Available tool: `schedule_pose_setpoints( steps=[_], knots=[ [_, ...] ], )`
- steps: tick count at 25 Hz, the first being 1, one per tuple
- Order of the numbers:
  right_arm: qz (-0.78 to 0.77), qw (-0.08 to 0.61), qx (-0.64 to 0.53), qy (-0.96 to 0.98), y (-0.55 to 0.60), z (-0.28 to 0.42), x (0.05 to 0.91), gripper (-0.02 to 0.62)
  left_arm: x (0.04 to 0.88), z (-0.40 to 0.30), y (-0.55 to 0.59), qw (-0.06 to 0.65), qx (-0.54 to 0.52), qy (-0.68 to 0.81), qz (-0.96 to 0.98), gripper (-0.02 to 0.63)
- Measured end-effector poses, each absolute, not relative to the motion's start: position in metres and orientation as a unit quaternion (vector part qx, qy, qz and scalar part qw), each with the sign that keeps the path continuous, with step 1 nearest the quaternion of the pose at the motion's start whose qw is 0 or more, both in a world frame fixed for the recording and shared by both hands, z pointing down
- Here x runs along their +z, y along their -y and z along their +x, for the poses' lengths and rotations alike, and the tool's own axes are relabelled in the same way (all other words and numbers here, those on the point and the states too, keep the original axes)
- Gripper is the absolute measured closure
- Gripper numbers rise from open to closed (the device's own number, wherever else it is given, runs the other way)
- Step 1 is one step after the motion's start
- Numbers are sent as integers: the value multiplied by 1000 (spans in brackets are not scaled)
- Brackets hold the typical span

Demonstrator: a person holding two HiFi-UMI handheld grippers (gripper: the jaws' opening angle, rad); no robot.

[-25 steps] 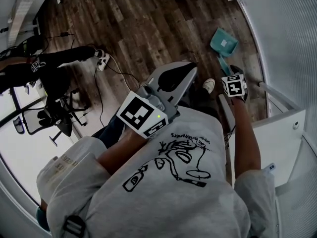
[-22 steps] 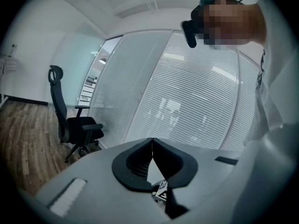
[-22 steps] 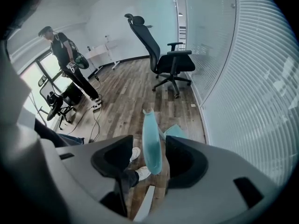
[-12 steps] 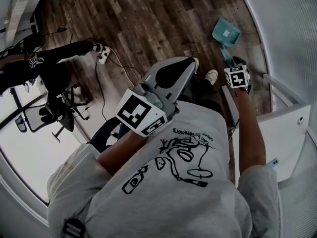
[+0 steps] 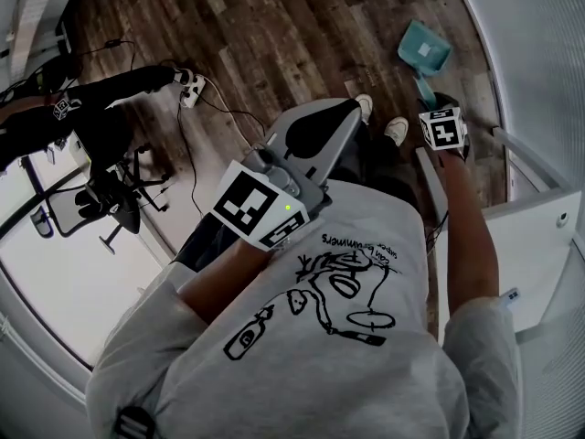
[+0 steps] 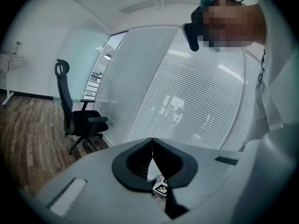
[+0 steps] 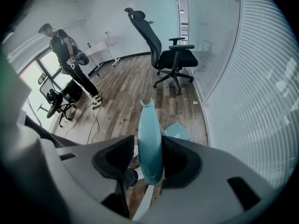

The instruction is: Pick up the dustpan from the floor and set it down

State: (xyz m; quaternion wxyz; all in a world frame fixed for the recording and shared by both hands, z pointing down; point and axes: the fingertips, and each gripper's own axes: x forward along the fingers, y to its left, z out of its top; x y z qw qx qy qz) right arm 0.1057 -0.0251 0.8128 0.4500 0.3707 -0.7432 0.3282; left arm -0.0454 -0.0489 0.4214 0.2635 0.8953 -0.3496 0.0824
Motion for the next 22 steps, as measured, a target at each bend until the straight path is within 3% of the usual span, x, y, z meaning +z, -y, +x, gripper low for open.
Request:
schedule_pose_setpoints(
  steps=[1,3,22],
  knots=[
    [372,451,326,743,24,106,813,455,423,-46,47,264,83,351,895,603],
    [372,454,322,743,23,107,815,466,425,-47,46,264,85,352,894,603],
    [392,449,306,742,25,116,790,468,405,-47,46,251,70,348,901,603]
  ],
)
